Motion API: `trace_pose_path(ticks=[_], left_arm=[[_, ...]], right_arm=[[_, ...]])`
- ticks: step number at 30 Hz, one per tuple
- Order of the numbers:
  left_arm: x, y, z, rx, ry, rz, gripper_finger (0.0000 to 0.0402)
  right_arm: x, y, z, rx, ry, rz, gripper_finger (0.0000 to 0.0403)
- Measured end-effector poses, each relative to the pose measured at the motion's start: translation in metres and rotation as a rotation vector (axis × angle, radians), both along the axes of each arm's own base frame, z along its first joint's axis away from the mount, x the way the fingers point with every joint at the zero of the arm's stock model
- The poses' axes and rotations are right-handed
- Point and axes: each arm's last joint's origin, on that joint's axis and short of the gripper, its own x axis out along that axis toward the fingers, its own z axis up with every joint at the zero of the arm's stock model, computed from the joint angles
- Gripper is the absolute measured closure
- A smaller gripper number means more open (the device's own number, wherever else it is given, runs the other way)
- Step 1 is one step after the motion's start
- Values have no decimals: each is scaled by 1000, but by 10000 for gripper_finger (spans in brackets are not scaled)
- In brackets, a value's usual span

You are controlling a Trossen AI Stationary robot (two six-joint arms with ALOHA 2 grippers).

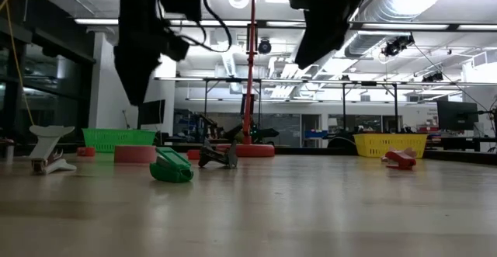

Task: Pick and place Stapler, Stapler remover, tape
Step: Put the pink tape into the blue basket

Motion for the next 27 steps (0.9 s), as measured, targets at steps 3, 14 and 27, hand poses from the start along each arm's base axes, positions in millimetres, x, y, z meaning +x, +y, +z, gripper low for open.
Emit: trace_pose_path(ticks=[3,14,27], left_arm=[[0,14,-15,-27,-44,-5,193],[-15,37,-53,-139,-89,-7,193],[-26,33,-77,-169,-84,-25,193]], right_arm=[[-1,-5,-1,9,5,-35,226],[-4,-21,-1,30,2,-117,226],[-5,-34,-1,38,-9,-184,226]])
